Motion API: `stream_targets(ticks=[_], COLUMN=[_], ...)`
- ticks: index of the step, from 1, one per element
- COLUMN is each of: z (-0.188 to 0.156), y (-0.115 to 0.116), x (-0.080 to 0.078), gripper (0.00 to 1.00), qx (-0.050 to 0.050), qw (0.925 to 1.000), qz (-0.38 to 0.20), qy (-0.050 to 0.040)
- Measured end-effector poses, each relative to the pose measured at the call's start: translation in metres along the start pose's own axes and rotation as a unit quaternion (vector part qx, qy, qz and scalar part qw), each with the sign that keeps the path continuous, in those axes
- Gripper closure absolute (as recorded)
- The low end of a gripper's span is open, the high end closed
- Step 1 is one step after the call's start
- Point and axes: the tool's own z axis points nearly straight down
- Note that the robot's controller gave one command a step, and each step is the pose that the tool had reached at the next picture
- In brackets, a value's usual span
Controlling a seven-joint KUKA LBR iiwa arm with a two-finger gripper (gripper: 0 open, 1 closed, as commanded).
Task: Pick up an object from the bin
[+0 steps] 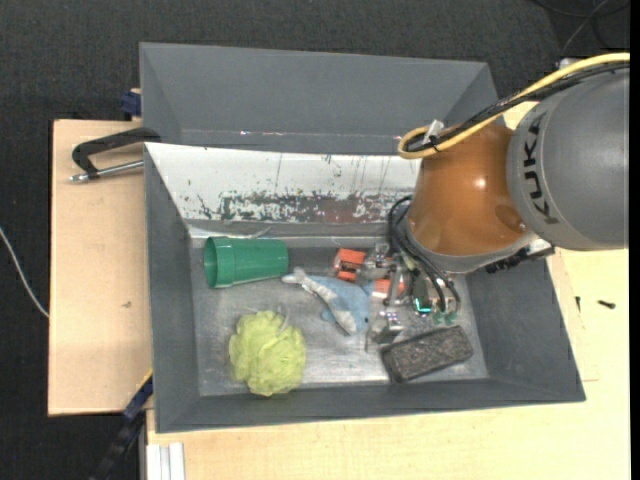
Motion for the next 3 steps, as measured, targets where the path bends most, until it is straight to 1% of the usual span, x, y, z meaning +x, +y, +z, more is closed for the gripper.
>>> stream_targets(ticks=[1,2,3], z=[-0.004,0.033,0.062], y=[0.000,0.013,0.025], x=[-0.002,-0.007,-0.005], gripper=[0.00,0.00,0.00], qx=[0.000,0.000,0.001], qw=[1.0000,0.9997,0.9986], qz=[0.000,-0.024,-0.050], qy=[-0.0043,-0.0077,-0.0128])
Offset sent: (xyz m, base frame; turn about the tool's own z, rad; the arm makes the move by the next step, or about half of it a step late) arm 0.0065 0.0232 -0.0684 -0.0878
